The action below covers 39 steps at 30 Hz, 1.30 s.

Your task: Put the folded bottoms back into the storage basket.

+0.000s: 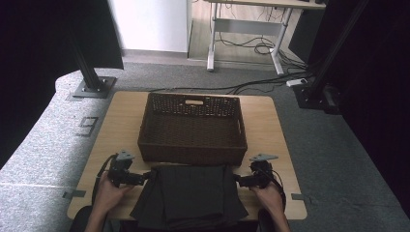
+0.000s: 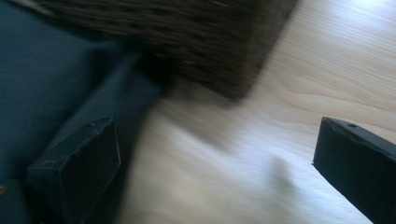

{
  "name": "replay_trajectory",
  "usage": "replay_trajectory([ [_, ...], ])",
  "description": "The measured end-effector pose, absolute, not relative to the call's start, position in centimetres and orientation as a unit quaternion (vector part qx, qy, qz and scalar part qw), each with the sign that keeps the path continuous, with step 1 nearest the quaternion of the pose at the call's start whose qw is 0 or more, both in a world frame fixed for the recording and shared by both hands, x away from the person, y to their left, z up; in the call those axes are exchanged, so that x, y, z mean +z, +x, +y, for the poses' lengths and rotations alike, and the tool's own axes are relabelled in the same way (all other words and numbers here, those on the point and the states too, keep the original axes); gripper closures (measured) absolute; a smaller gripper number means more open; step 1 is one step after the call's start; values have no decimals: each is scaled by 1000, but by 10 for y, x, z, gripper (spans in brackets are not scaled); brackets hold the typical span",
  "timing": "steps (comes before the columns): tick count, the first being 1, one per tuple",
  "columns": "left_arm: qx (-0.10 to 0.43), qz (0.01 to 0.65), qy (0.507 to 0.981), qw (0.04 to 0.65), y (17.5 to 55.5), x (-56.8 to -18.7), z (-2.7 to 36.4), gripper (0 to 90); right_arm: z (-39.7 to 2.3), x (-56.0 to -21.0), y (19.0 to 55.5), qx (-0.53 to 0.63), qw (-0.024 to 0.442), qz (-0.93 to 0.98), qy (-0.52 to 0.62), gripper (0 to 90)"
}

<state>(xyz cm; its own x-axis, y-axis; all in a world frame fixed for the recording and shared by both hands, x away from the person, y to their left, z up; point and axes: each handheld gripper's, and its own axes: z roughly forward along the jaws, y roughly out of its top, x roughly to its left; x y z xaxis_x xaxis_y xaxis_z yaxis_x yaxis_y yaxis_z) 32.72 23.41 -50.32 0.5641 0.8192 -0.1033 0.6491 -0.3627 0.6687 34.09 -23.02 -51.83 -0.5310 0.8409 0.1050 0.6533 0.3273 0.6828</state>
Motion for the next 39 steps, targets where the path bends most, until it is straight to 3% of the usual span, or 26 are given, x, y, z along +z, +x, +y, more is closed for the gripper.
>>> replay_trajectory([
  [7, 99, 433, 823, 354, 315, -505, 204, 0, -194, -505, 328, 361, 118, 818, 433, 0],
  [14, 107, 434, 833, 327, 311, -519, 180, 0, -167, -521, 327, 351, 108, 827, 426, 0],
  [18, 110, 452, 831, 307, 313, -529, 178, 0, -166, -530, 329, 339, 114, 825, 438, 0],
  [23, 73, 472, 815, 327, 317, -537, 188, 0, -169, -544, 332, 350, 86, 816, 452, 0],
  [31, 73, 443, 836, 315, 316, -538, 175, 0, -156, -543, 333, 332, 88, 834, 432, 0],
  [33, 74, 437, 840, 312, 316, -538, 167, 0, -151, -542, 333, 331, 82, 842, 417, 52],
  [34, 73, 436, 841, 311, 316, -538, 166, 0, -148, -539, 334, 330, 72, 847, 411, 132],
  [37, 71, 434, 844, 309, 316, -537, 164, 3, -146, -537, 333, 335, 63, 849, 404, 174],
  [39, 63, 429, 846, 309, 315, -534, 163, 65, -145, -537, 332, 334, 63, 851, 401, 231],
])
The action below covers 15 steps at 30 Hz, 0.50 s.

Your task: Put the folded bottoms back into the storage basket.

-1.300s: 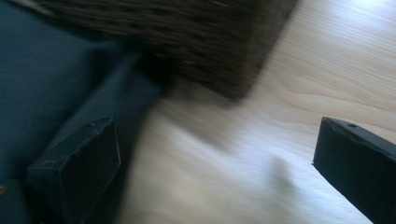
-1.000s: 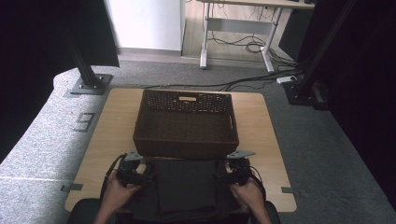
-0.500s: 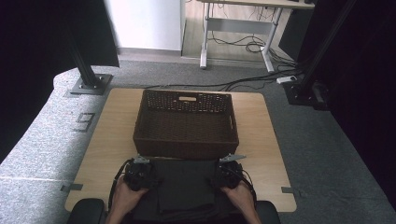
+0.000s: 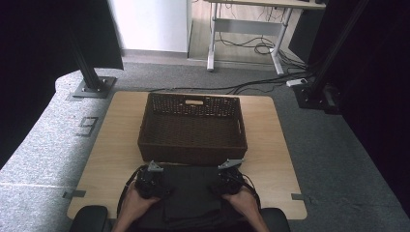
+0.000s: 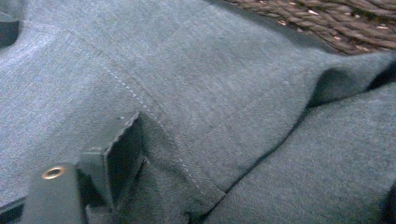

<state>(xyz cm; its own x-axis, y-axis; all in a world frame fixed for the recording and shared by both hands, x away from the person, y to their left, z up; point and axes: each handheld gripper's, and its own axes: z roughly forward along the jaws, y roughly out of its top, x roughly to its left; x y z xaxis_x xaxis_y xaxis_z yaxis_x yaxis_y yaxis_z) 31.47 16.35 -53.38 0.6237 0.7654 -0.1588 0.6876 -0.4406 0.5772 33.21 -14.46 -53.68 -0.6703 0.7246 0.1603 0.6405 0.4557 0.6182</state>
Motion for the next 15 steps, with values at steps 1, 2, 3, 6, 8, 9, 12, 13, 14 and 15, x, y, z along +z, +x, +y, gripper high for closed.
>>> replay_trajectory([
  [1, 55, 425, 847, 314, 313, -532, 162, 122, -144, -536, 332, 335, 59, 851, 400, 255],
  [2, 52, 422, 848, 316, 313, -532, 161, 167, -143, -536, 331, 334, 57, 852, 399, 287],
  [3, 50, 421, 848, 318, 312, -532, 160, 191, -143, -535, 331, 336, 53, 852, 398, 321],
  [6, 41, 414, 848, 329, 311, -532, 156, 283, -142, -535, 330, 343, 42, 849, 399, 408],
  [8, 25, 407, 844, 350, 310, -533, 158, 404, -143, -536, 329, 358, 23, 840, 407, 525],
  [9, 13, 405, 841, 360, 310, -534, 159, 457, -143, -536, 328, 362, 14, 837, 410, 558],
  [12, -2, 405, 834, 375, 311, -537, 163, 547, -145, -537, 328, 371, 5, 829, 418, 602],
  [13, -11, 407, 827, 387, 312, -539, 166, 598, -145, -536, 327, 376, 10, 826, 419, 649],
  [14, -11, 407, 827, 387, 312, -539, 166, 617, -145, -536, 327, 376, 10, 826, 419, 649],
  [15, -10, 406, 826, 391, 311, -538, 167, 617, -145, -535, 325, 376, 16, 827, 419, 660],
])
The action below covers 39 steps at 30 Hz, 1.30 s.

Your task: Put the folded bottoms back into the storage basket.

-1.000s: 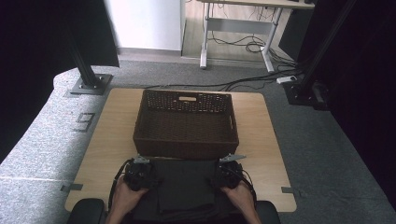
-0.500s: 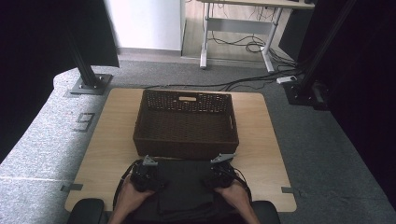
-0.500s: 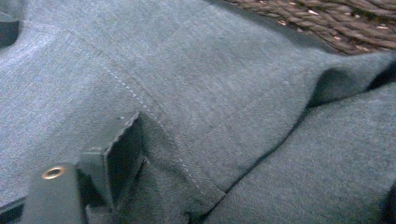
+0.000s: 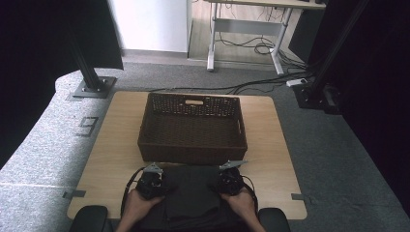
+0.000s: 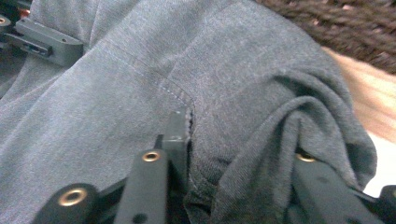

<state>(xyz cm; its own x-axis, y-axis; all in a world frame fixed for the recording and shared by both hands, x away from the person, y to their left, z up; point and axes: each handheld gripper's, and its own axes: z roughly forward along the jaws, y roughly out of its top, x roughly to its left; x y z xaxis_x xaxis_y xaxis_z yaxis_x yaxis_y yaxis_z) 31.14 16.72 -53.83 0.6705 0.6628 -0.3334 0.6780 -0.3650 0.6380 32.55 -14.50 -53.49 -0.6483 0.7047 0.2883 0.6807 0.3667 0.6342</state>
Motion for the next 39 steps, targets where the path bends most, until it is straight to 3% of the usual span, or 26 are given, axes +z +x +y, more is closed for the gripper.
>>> replay_trajectory([
  [4, -12, 405, 823, 399, 311, -535, 169, 663, -143, -527, 320, 377, 40, 828, 414, 682],
  [24, 5, 379, 801, 463, 308, -468, 183, 680, -149, -459, 307, 435, 86, 816, 371, 699],
  [39, 14, 355, 797, 488, 318, -429, 183, 682, -155, -427, 310, 458, 111, 806, 359, 706],
])
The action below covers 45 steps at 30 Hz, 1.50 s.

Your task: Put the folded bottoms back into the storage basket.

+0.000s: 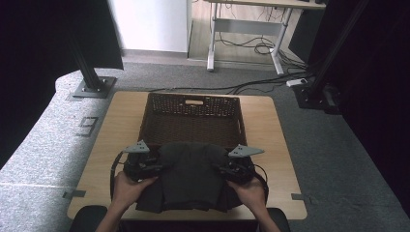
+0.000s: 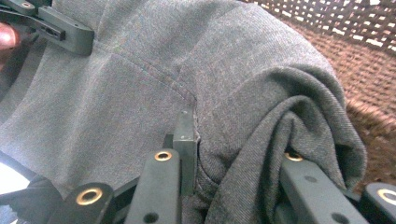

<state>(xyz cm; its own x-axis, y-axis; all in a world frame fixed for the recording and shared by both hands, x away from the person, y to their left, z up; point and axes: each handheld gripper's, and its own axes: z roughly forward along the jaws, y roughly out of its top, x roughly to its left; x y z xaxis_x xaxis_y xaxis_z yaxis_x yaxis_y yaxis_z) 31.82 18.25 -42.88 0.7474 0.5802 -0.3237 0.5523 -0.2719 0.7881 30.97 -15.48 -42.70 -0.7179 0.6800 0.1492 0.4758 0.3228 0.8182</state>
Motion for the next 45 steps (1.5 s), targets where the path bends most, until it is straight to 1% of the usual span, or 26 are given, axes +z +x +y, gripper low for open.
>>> replay_trajectory([
  [9, 23, 344, 795, 499, 329, -402, 182, 682, -158, -401, 317, 472, 126, 799, 351, 709],
  [17, 28, 336, 791, 510, 342, -376, 183, 683, -160, -377, 330, 481, 133, 796, 343, 709],
  [23, 31, 332, 788, 517, 355, -356, 184, 683, -161, -358, 344, 488, 135, 793, 339, 709],
  [31, 12, 334, 774, 538, 377, -335, 191, 685, -159, -331, 368, 494, 141, 790, 333, 709],
  [39, 19, 332, 772, 541, 398, -314, 194, 685, -156, -313, 387, 498, 145, 789, 330, 709],
  [45, 18, 332, 768, 547, 420, -307, 196, 685, -152, -304, 407, 494, 154, 788, 335, 709],
])
